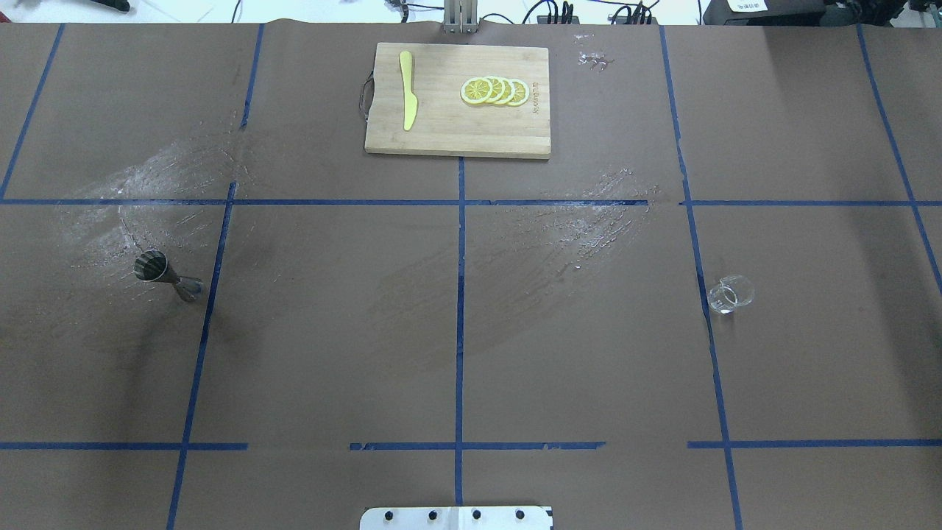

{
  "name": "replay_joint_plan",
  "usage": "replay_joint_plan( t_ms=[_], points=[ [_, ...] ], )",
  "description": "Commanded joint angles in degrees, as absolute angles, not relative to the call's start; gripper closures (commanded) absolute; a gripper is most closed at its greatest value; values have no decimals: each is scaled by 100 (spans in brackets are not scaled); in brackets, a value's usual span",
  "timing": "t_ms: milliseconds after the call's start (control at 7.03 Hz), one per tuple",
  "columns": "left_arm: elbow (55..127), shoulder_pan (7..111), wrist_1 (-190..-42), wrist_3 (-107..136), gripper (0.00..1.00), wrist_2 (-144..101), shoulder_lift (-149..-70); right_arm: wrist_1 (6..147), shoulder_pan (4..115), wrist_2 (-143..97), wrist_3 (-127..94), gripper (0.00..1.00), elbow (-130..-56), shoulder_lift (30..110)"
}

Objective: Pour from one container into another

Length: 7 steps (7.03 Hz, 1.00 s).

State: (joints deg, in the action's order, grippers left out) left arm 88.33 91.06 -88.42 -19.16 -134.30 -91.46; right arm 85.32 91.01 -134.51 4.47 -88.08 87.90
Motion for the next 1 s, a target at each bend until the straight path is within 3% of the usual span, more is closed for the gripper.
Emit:
replay_joint_plan(
  t_ms=[0,854],
  points=[
    [8745,9105,-8947,-1872,0,-13430,-8965,8499,9202,-13508,404,0,-8824,8780],
    [8983,9097,-8956,-441,0,-13439,-9009,8552,9299,-13975,186,0,-8833,8780]
  ],
)
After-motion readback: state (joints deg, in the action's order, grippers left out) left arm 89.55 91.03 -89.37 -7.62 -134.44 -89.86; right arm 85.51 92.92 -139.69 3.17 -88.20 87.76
